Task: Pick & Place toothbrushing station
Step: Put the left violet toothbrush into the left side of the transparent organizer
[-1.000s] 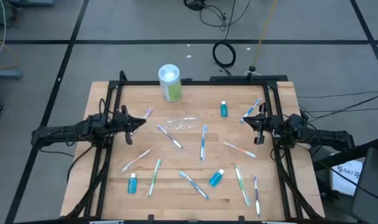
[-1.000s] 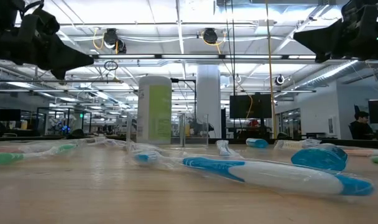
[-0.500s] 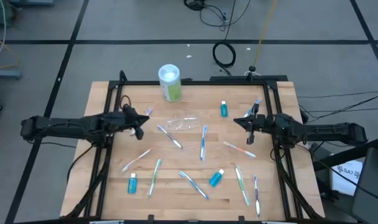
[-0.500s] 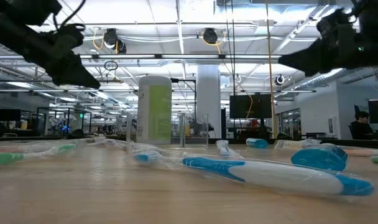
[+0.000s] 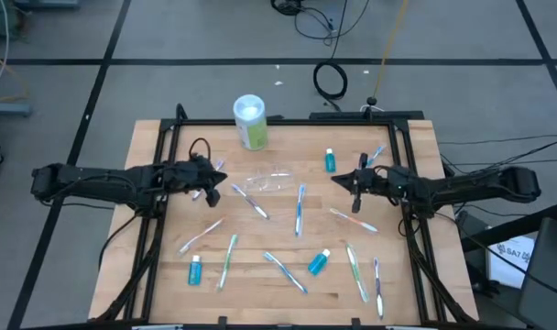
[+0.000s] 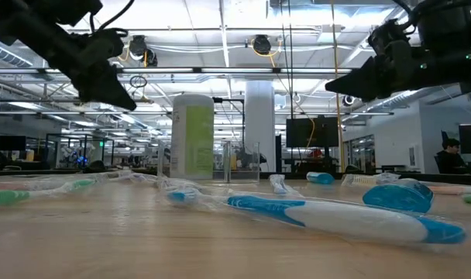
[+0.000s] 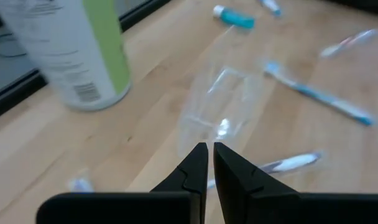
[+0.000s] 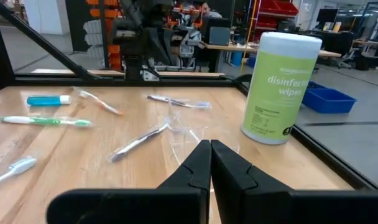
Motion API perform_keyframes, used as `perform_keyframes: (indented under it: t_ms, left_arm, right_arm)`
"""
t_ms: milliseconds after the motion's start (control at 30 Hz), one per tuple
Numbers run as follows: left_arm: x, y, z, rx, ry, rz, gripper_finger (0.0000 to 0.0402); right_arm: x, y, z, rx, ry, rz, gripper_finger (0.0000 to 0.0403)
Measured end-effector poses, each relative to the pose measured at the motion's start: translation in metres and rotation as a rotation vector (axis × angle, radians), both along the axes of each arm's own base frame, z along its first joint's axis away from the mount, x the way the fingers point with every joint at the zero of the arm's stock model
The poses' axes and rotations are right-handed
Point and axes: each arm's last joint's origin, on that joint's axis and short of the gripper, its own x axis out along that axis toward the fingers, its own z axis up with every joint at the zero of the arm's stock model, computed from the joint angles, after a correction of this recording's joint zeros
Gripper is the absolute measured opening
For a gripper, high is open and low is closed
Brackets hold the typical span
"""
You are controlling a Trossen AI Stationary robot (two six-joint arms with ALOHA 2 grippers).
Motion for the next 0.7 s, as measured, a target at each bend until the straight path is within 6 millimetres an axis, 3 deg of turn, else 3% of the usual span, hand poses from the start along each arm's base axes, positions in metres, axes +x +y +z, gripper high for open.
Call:
perform_keyframes:
  t_ms: [267, 700]
  left_arm:
    - [0.006, -0.001, 0.009, 0.004, -0.1, -0.06, 0.0031]
    - [0.004, 0.002, 0.009, 0.133, -0.058, 0.0, 0.0031]
  right_arm:
    - [0.012, 0.002, -0.008, -0.017, -0.012, 0.127, 0.0004]
    - [0.02, 0.0, -0.017, -0.008, 0.002, 0.102, 0.0004]
